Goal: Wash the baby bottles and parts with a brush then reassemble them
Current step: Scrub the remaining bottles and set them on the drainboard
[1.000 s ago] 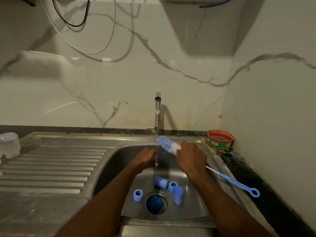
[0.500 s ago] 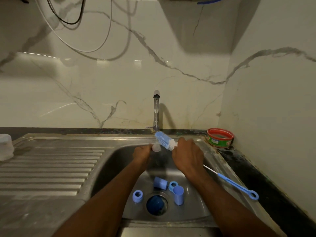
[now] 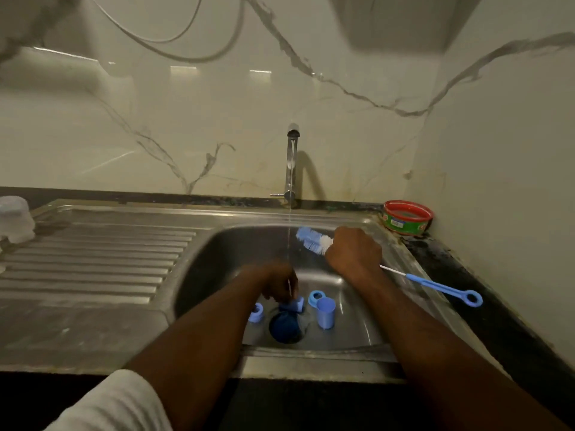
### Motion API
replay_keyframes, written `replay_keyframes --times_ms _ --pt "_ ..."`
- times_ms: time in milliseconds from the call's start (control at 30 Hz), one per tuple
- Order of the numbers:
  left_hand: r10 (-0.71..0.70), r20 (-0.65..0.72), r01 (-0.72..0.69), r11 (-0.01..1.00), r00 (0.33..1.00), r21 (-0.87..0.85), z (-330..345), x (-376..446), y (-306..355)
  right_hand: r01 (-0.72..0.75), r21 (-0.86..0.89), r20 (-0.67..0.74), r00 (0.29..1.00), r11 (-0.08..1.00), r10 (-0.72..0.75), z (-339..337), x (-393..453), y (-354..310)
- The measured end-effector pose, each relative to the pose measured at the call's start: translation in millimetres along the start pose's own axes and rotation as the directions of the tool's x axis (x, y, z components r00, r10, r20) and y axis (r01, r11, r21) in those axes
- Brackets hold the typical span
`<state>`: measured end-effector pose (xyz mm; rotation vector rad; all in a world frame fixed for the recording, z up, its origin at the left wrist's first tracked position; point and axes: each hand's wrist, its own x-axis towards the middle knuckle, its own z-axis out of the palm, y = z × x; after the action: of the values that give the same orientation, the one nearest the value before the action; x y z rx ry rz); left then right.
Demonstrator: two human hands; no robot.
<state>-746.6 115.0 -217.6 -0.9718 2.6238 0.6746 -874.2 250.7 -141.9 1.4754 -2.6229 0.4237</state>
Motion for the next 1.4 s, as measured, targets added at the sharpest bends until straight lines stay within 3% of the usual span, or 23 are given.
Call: replay_keyframes --times_ms 100,200,367,633,767,833,867,933,1000,1067,1100,1200,1333,1400 --pt "0.138 0.097 -0.146 0.985 0.986 0.088 9 3 12 0.012 0.01 0.009 1.0 1.0 -0.012 0 2 1" --pt "0.128 0.093 -0.15 0.947 0.987 0.284 15 11 23 0.017 -0.019 0.014 1.0 1.0 -0.017 2 4 0" --pt "0.157 0.074 -0.17 0.786 0.985 0.594 23 19 35 0.022 -0.056 0.044 0.999 0.998 -0.02 6 5 2" --pt "0.168 0.009 -0.12 0.667 0.986 0.735 37 26 41 0.013 -0.042 0.048 0.999 0.999 -0.011 5 5 4" --pt "0.138 -0.137 -0.06 0.886 0.981 0.459 23 26 32 0.004 -0.022 0.027 1.0 1.0 -0.003 5 7 7" --pt "0.097 -0.346 -0.042 0.985 0.933 0.165 11 26 18 -0.013 -0.001 -0.003 1.0 1.0 0.013 4 8 8" --pt "0.027 -0.483 -0.048 0.998 0.875 -0.03 6 26 11 -0.019 0.017 -0.024 1.0 1.0 0.02 4 7 7" --pt "-0.238 -0.681 -0.109 0.899 0.692 -0.424 -4 23 0 -0.025 0.057 -0.067 0.997 0.998 0.029 2 7 5" --pt "-0.484 -0.65 -0.219 0.678 0.586 -0.702 -10 22 -5 -0.021 0.089 -0.111 0.993 0.996 0.031 -1 6 0" --pt "-0.56 -0.58 -0.341 0.478 0.592 -0.809 -16 21 -5 -0.001 0.106 -0.156 0.988 0.994 0.018 -2 6 -6" --pt "-0.57 -0.57 -0.382 0.425 0.592 -0.821 -20 20 -2 0.012 0.115 -0.174 0.985 0.993 0.009 -2 6 -8" --pt "-0.584 -0.558 -0.447 0.34 0.589 -0.827 -22 17 9 0.053 0.121 -0.166 0.986 0.991 -0.032 -2 6 -12" --pt "-0.538 -0.527 -0.502 0.209 0.658 -0.839 -20 20 20 0.084 0.121 -0.132 0.989 0.989 -0.068 0 7 -13" --pt "-0.535 -0.53 -0.517 0.191 0.658 -0.834 -24 23 19 0.093 0.135 -0.151 0.986 0.987 -0.072 0 8 -12"
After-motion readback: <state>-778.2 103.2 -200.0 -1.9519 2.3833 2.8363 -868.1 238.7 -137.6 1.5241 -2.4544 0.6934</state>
